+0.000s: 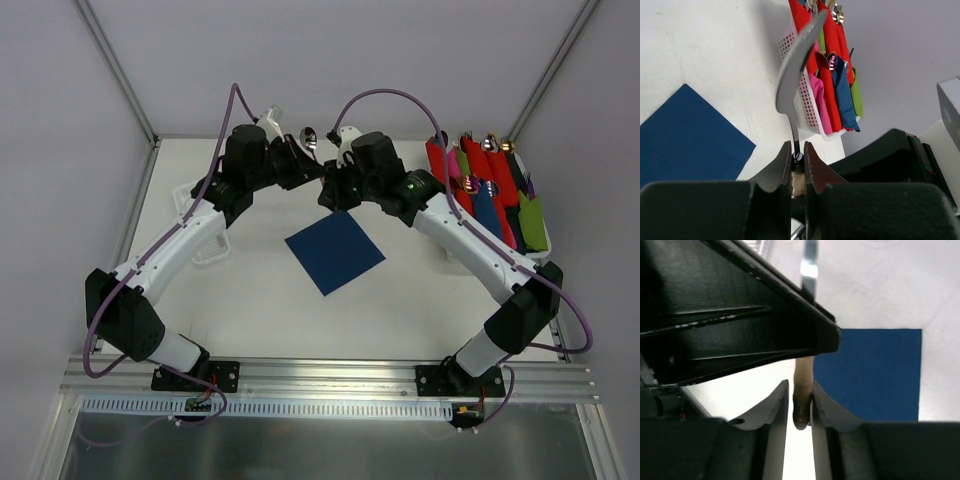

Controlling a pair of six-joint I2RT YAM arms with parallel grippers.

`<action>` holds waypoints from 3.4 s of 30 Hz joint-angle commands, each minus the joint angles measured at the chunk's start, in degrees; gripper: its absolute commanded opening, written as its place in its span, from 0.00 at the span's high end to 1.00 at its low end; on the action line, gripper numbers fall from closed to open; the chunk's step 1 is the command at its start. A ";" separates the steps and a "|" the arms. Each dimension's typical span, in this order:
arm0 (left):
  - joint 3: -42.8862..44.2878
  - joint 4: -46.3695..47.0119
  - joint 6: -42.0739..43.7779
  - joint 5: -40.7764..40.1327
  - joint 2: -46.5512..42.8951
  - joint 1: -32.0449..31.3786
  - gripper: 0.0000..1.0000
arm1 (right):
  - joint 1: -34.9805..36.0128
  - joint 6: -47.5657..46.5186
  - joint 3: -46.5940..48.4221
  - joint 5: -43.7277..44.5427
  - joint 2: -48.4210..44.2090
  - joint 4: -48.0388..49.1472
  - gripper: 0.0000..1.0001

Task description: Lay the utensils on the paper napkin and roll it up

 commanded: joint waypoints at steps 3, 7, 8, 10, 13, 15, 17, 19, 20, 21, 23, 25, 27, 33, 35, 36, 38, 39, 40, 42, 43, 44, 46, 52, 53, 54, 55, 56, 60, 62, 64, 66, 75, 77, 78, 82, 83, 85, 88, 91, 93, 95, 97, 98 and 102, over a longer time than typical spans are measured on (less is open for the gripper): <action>0.26 6.01 -0.05 7.79 0.57 1.35 1.00 | -3.38 2.56 0.37 -16.57 -2.01 4.38 0.61; -3.43 19.51 -3.21 17.11 1.27 2.49 1.00 | -8.29 5.29 -1.56 -26.26 -2.80 7.89 0.59; -4.05 21.48 -5.22 19.39 1.44 2.84 1.00 | -9.01 5.74 -1.74 -28.11 -2.89 8.95 0.58; -5.11 25.42 -7.43 20.81 2.15 3.02 1.00 | -10.85 7.23 -2.18 -32.24 -2.89 9.92 0.59; -5.20 27.29 -9.10 22.66 3.02 3.11 1.00 | -12.61 8.64 -3.15 -37.25 -2.89 12.29 0.61; -5.98 29.57 -10.33 23.28 3.29 3.37 1.00 | -13.06 9.52 -3.85 -39.80 -2.98 13.79 0.64; -6.86 31.24 -12.09 23.28 3.38 3.99 1.00 | -13.41 9.43 -3.94 -40.95 -3.06 13.97 0.66; -7.92 33.53 -13.06 23.28 3.20 4.69 1.00 | -13.50 9.35 -4.29 -42.01 -2.98 14.14 0.69; -8.10 33.80 -13.59 23.28 3.12 4.87 1.00 | -13.50 9.34 -4.38 -42.45 -2.98 14.58 0.72; -8.19 34.15 -13.68 23.19 3.03 4.95 1.00 | -13.50 9.43 -4.47 -43.32 -2.89 14.67 0.78; -8.36 33.89 -13.94 22.67 2.94 5.48 1.00 | -13.50 9.43 -4.38 -43.33 -2.80 14.67 0.88; -8.62 33.63 -14.21 21.88 2.59 5.83 0.97 | -13.50 9.26 -4.38 -43.50 -2.80 14.67 1.00; -8.28 32.66 -13.77 21.61 2.33 6.10 0.97 | -13.41 9.34 -4.29 -44.55 -2.71 14.85 1.00; -6.87 31.42 -13.15 21.96 2.94 6.27 1.00 | -13.32 7.94 -2.62 -46.40 -1.66 12.39 0.77; -6.78 31.86 -13.24 21.96 3.03 6.36 1.00 | -13.41 7.85 -2.36 -46.58 -1.40 12.21 0.72; -6.78 32.13 -13.15 22.05 3.03 6.45 1.00 | -13.41 7.85 -2.36 -46.67 -1.31 12.12 0.67; -6.87 32.39 -13.41 21.87 2.94 6.54 1.00 | -13.41 7.85 -2.36 -46.76 -1.13 11.86 0.66; -6.78 32.65 -13.59 21.87 2.94 6.71 1.00 | -13.41 7.76 -2.44 -46.50 -1.13 11.77 0.66; -6.69 32.83 -13.59 22.13 3.11 6.80 1.00 | -13.41 7.76 -2.53 -46.41 -1.13 11.68 0.66; -6.87 32.83 -13.68 21.96 3.03 6.89 1.00 | -13.41 7.85 -2.71 -46.32 -0.96 11.59 0.69; -6.87 32.92 -13.68 21.87 3.03 6.89 1.00 | -13.32 7.76 -2.71 -46.32 -0.87 11.59 0.69; -6.96 32.83 -13.77 21.87 3.03 6.98 1.00 | -13.41 7.76 -2.71 -46.40 -0.87 11.42 0.70; -7.31 33.79 -14.03 21.96 2.85 7.06 1.00 | -13.50 7.85 -2.88 -46.49 -0.78 11.42 0.79; -6.78 30.30 -13.77 21.70 2.68 7.15 0.75 | -13.41 8.11 -3.32 -43.18 -1.22 11.51 1.00; -6.87 26.54 -11.77 19.17 1.20 6.89 0.67 | -13.50 8.38 -3.58 -40.28 -1.48 11.51 1.00; -6.87 24.24 -10.35 17.41 1.18 6.89 0.64 | -13.50 8.73 -3.76 -40.25 -1.74 11.42 1.00; -6.09 21.52 -9.03 16.00 -0.21 6.54 0.62 | -13.41 9.25 -4.11 -36.69 -1.92 11.33 1.00; -5.12 18.28 -5.89 14.77 -0.48 6.28 0.61 | -13.15 9.95 -4.55 -34.56 -2.44 11.16 1.00; -2.12 5.79 -1.38 9.93 -1.54 4.96 0.57 | -11.66 10.83 -6.57 -26.21 -3.68 11.59 1.00; -2.03 3.93 -0.68 8.17 -1.89 4.08 0.54 | -10.87 11.54 -6.84 -24.26 -3.59 12.03 1.00; -1.68 2.34 -0.23 7.02 -1.54 3.29 0.54 | -10.51 12.24 -6.31 -22.07 -3.15 11.68 1.00; -1.25 1.64 -0.15 6.14 -1.19 2.32 0.54 | -9.90 12.51 -5.79 -21.10 -2.71 10.98 1.00; 0.60 -0.48 0.82 4.12 -0.66 1.26 0.64 | -8.67 11.98 -5.35 -19.51 -2.62 10.27 1.00; 0.78 -0.65 0.91 4.12 -0.58 1.26 0.68 | -8.49 11.89 -5.26 -19.51 -2.63 10.27 1.00; 0.87 -0.65 1.00 4.03 -0.57 1.26 0.71 | -8.31 11.81 -5.17 -19.42 -2.62 10.28 1.00; 1.13 -0.83 1.17 3.77 -0.49 1.18 0.75 | -7.87 11.37 -4.91 -19.77 -2.45 10.19 1.00; 1.22 -0.83 1.17 3.77 -0.49 1.18 0.75 | -7.79 11.37 -4.82 -19.77 -2.36 10.19 1.00; 1.30 -0.74 1.17 3.51 -0.31 1.09 0.73 | -7.61 11.19 -4.82 -19.78 -2.27 10.10 1.00; 1.57 -0.83 1.17 3.77 -0.14 1.00 0.68 | -7.52 11.10 -4.82 -19.86 -2.27 10.01 1.00; 1.74 -0.74 1.35 3.77 0.04 0.83 0.69 | -7.44 10.93 -4.73 -19.78 -2.27 9.92 1.00; 1.74 -0.83 1.26 3.42 0.13 0.82 0.74 | -7.26 10.58 -4.64 -19.86 -2.27 9.92 1.00; 2.01 -0.83 1.44 3.42 0.39 0.91 0.79 | -7.00 10.31 -4.47 -20.30 -2.36 9.92 1.00; 2.36 -0.74 1.35 3.50 0.74 0.82 0.82 | -6.73 9.70 -4.29 -20.39 -2.45 9.92 1.00; 2.36 -0.74 1.18 3.33 0.83 0.82 0.83 | -6.64 9.52 -4.29 -20.48 -2.36 9.92 1.00; 2.27 -0.74 1.26 2.89 1.18 0.82 0.96 | -6.64 9.08 -4.38 -21.09 -2.36 9.92 1.00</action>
